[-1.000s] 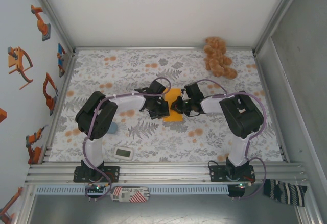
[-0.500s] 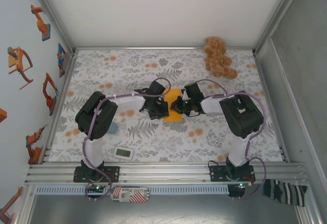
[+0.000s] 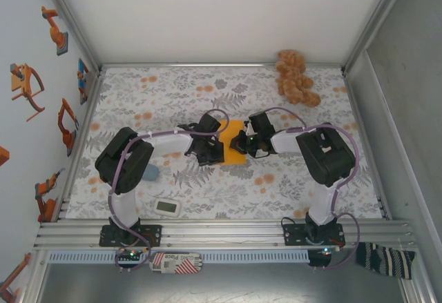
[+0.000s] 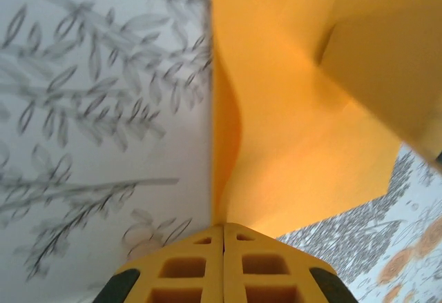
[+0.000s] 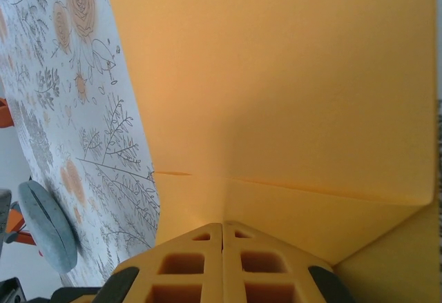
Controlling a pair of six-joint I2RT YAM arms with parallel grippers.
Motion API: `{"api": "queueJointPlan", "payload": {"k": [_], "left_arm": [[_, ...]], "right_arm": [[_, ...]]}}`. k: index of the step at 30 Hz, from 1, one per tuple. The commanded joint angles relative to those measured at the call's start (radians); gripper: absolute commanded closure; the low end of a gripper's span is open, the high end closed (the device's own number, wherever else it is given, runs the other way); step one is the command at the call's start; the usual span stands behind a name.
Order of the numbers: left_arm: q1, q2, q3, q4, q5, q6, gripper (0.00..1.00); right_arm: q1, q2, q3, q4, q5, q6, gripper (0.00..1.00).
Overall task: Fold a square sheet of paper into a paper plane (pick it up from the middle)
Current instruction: Fold the triangle a second time at the center of the table.
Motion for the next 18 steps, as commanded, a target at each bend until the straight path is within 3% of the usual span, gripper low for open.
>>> {"api": "queueJointPlan", "payload": {"k": [1, 6, 10, 18], "left_arm": [[-0.01, -0.038, -0.05, -0.192, -0.031, 0.026, 0.93], [-0.012, -0.122, -0.025, -0.186, -0.079, 0.029, 0.93], [-0.01, -0.154, -0.018, -0.088, -0.091, 0.011, 0.93], [-0.011, -0.021, 0.054, 0.036, -0.019, -0.03, 0.93]], "right_arm": [[-0.001, 0.077, -0.035, -0.134, 0.103, -0.021, 1.0], [-0.001, 0.07, -0.035, -0.139, 0.102, -0.026, 1.0], [-0.001, 0.068, -0.033, -0.143, 0.103, -0.027, 1.0], [-0.001, 0.06, -0.027, -0.142, 0.1, -0.026, 1.0]]}}
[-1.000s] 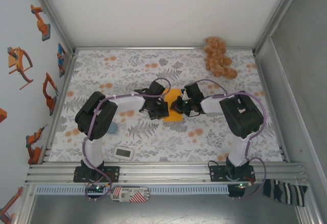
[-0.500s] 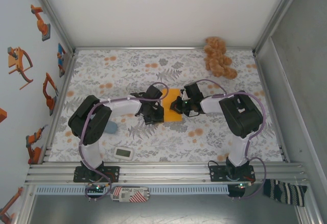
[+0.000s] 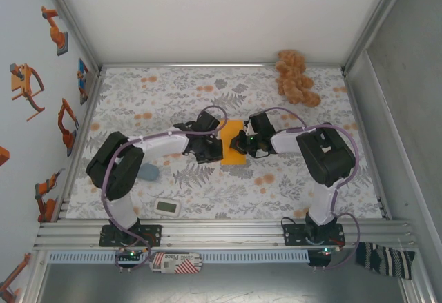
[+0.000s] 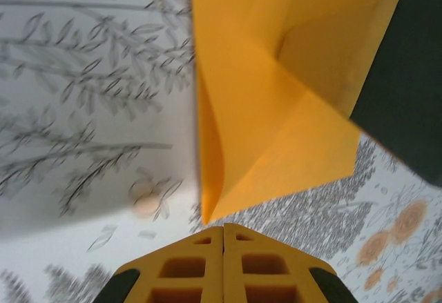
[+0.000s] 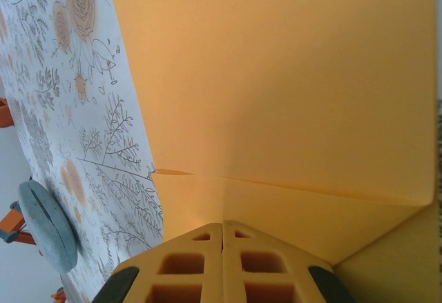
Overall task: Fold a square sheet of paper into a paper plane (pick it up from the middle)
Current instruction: Fold the triangle a second time at the center of the table.
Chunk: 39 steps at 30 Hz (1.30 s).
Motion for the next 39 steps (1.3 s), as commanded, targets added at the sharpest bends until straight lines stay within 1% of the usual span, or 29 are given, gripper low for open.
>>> {"api": "queueJointPlan", "payload": {"k": [1, 6, 19, 22, 26, 29, 33, 39], "left_arm": [[-0.003, 0.048, 0.042, 0.044, 0.027, -0.019, 0.93], [0.0, 0.08, 0.044, 0.03, 0.012, -0.018, 0.93], [0.002, 0.105, 0.003, -0.023, -0.027, -0.021, 0.94], [0.001, 0.113, -0.01, -0.024, -0.029, -0.024, 0.95], [0.001, 0.113, -0.026, -0.02, -0.036, -0.029, 0.96], [0.001, 0.111, -0.036, -0.004, -0.033, -0.036, 0.97], [0.002, 0.113, -0.042, 0.007, -0.025, -0.037, 0.98], [0.002, 0.102, -0.047, 0.013, -0.023, -0.04, 0.99]], "right_arm": [[-0.001, 0.058, -0.027, -0.143, 0.102, -0.025, 1.0], [-0.001, 0.055, -0.022, -0.145, 0.099, -0.026, 1.0], [-0.004, 0.027, 0.001, -0.156, 0.083, -0.034, 1.0], [-0.011, -0.019, 0.033, -0.172, 0.061, -0.064, 1.0], [-0.012, -0.113, 0.068, -0.221, 0.045, -0.157, 1.0], [-0.012, -0.151, 0.051, -0.238, 0.038, -0.208, 1.0], [-0.003, -0.149, 0.02, -0.216, -0.003, -0.221, 1.0], [0.031, -0.105, 0.034, -0.195, -0.033, -0.22, 1.0]]}}
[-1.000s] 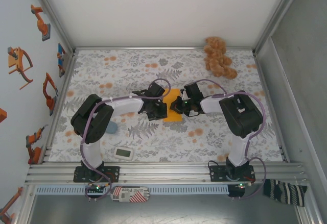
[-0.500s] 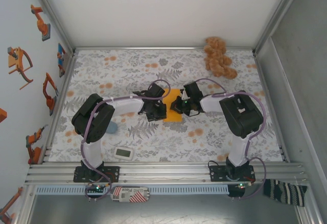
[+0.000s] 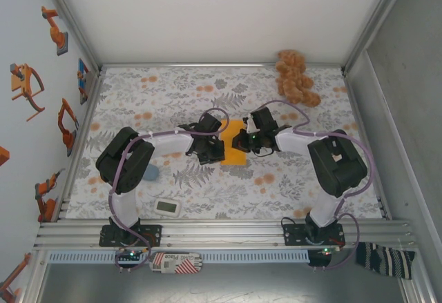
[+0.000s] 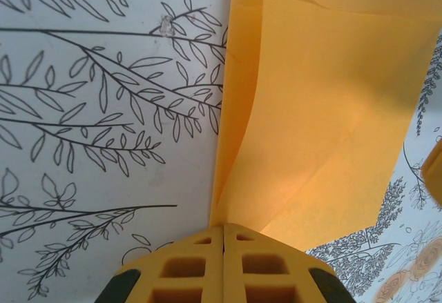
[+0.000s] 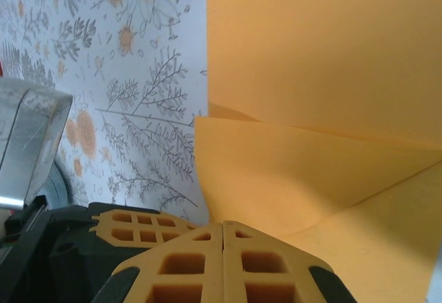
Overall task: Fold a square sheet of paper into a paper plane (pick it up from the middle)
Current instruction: Fold the triangle a second time at the center of the table.
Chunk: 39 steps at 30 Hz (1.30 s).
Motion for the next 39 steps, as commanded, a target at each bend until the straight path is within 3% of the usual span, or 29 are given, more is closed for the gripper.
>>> {"api": "queueJointPlan", "payload": {"k": [1, 11, 24, 29, 39], "left_arm": [[-0.005, 0.025, -0.043, -0.046, -0.021, -0.016, 0.99], [-0.005, 0.013, -0.046, -0.046, -0.015, -0.016, 0.99], [-0.004, -0.097, -0.022, 0.013, 0.002, 0.0, 0.95], [-0.004, -0.059, -0.036, 0.078, 0.056, -0.03, 0.95], [-0.002, -0.009, -0.069, 0.058, 0.025, -0.044, 0.97]], "right_arm": [[0.025, 0.036, 0.01, -0.003, -0.028, -0.026, 1.0], [0.038, 0.131, 0.055, 0.024, -0.071, -0.017, 1.0], [0.038, 0.151, 0.027, -0.038, 0.013, -0.023, 1.0], [0.038, 0.15, 0.028, -0.041, 0.015, -0.023, 1.0], [0.038, 0.152, 0.025, -0.038, 0.011, -0.022, 1.0]]}}
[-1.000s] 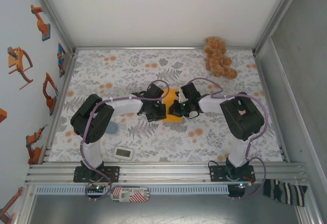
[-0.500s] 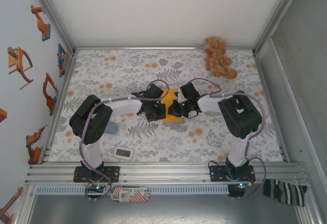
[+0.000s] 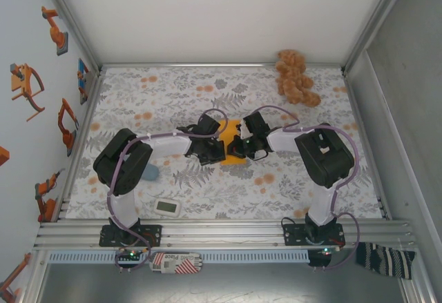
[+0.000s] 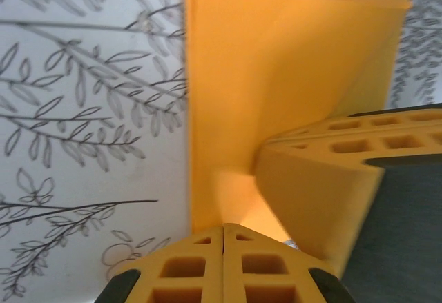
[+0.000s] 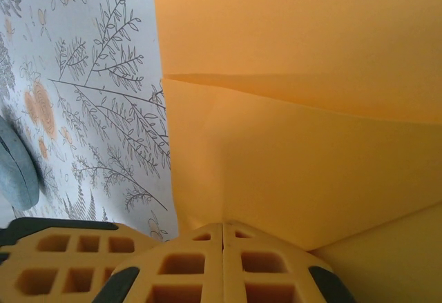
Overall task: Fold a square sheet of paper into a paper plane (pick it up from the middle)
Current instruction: Fold the triangle a second time at the center of the table.
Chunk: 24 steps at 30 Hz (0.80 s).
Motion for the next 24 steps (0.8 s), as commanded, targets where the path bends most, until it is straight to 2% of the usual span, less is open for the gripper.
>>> {"api": "queueJointPlan", "payload": {"k": [1, 12, 18, 24], "left_arm": [[-0.002, 0.022, -0.026, -0.017, -0.013, -0.021, 0.97], [-0.004, 0.026, -0.107, -0.045, -0.039, -0.074, 0.99], [-0.004, 0.037, -0.125, -0.051, -0.027, -0.09, 0.99], [-0.004, 0.042, -0.122, -0.057, -0.032, -0.082, 0.99]], "right_arm": [[0.005, 0.027, -0.006, -0.044, 0.05, -0.015, 1.0], [-0.03, 0.021, 0.065, -0.103, 0.075, -0.094, 1.0], [-0.134, 0.09, 0.116, -0.121, 0.027, -0.171, 1.0], [-0.24, 0.089, 0.171, -0.182, 0.087, -0.233, 1.0]]}}
